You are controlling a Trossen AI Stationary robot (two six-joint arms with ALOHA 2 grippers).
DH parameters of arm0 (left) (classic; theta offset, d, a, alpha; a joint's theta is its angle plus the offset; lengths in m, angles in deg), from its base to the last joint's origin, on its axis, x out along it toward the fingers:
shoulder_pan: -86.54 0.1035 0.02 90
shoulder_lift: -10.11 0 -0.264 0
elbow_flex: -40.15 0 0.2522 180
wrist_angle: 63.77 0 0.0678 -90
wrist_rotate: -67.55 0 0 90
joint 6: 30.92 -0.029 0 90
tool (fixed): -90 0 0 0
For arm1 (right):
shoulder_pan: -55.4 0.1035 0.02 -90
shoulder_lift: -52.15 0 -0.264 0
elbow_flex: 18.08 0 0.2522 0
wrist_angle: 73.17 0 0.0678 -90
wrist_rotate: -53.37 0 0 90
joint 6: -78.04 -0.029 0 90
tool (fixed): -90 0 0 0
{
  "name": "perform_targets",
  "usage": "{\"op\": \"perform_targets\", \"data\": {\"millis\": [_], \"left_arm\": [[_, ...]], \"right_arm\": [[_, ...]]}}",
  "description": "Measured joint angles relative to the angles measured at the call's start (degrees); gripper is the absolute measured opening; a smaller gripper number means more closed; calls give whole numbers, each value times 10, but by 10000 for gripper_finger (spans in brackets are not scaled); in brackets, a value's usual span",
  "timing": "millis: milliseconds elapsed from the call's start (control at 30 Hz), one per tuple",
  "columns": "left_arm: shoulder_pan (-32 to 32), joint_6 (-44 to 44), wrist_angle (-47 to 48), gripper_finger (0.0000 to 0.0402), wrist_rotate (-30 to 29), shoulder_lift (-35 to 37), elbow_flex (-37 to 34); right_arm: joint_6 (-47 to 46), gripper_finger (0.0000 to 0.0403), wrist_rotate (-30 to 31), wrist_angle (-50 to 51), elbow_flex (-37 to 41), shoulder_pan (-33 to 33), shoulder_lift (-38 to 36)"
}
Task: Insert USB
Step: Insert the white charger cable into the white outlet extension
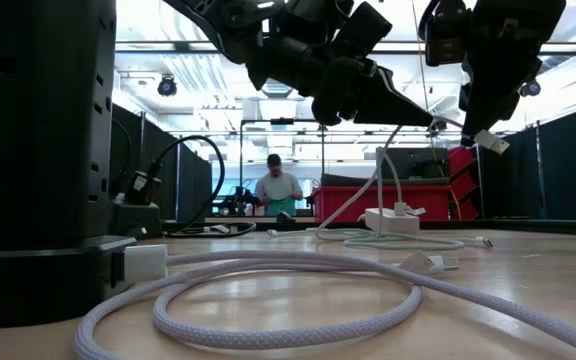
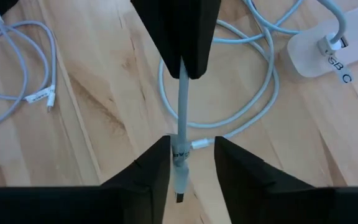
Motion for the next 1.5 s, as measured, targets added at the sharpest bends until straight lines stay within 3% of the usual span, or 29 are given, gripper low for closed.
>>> {"op": "perform_targets", "data": {"millis": [367, 533, 667, 933, 1100, 1367, 1500], "left_arm": [[1, 0, 0, 1, 0, 0, 0], [0, 0, 0, 4, 0, 0, 0], [0, 0, 0, 30, 0, 1, 0], [2, 14, 45, 78, 0, 28, 0], [14, 32, 67, 95, 1, 52, -1], [52, 52, 59, 93, 21, 66, -24], [74, 66, -3, 83, 22, 66, -46]], "right_arm": [[9, 8, -2, 0, 0, 0, 0], [41, 7, -3, 0, 0, 0, 1], [71, 3, 1, 0, 0, 0, 1], [142, 1, 73, -15, 5, 0, -15], [162, 1, 107, -94, 58, 0, -66], [180, 0, 153, -329, 238, -5, -193], [223, 0, 154, -423, 307, -27, -236]]}}
